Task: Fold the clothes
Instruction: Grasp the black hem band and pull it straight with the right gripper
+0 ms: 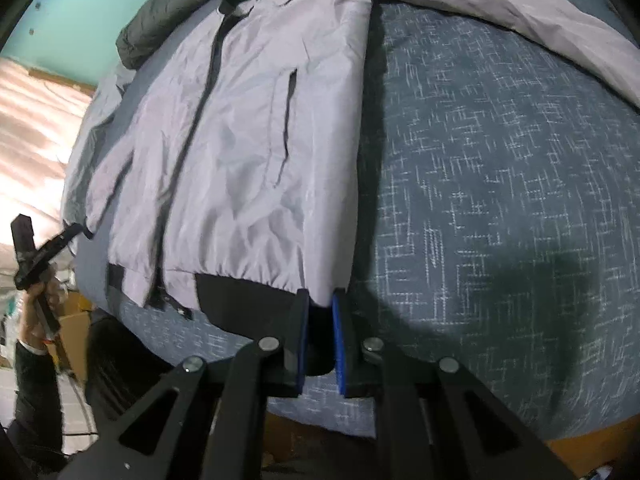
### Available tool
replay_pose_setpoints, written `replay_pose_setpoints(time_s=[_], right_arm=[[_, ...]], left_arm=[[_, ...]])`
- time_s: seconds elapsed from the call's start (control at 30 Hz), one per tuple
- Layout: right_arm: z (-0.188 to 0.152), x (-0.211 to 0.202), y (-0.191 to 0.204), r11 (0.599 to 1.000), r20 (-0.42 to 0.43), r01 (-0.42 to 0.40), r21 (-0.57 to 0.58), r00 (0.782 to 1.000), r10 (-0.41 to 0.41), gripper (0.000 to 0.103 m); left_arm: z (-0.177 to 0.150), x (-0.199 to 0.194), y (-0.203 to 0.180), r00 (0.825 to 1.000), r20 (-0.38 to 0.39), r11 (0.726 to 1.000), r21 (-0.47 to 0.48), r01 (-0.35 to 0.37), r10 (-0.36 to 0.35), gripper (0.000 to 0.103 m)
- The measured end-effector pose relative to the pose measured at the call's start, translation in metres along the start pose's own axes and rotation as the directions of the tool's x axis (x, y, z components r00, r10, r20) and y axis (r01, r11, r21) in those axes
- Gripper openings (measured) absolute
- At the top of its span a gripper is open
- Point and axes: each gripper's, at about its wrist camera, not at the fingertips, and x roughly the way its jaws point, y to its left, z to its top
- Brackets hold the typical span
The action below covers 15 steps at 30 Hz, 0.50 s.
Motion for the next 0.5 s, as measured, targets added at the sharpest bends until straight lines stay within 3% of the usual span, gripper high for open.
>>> replay_pose_setpoints(time_s=[0.17,0.37,0.5], right_arm=[[0.003,0.0,-0.001,1.0,0.006,-0.01,0.019,1.0,0.01,0.014],[0.01,-0.024,0.003,1.0,0.092,-0.008,0.006,0.996,0.008,0.019],[0.013,-0.019,0.002,1.0,0.07,-0.008,0.016,0.998,0.007,0.021]], left_arm=[[-0.006,0.021,0.012,0.999,-0.05,0.999,-0.041,0.014,-0.016,0.053],[-0.018,0.051,0.024,0.99,-0.122,0.992,-0.116,0.056,-0.07,0.053],[-0.027,0.058,0.026,0.982,-0.155,0.986,-0.139,0.086,-0.108,0.053]])
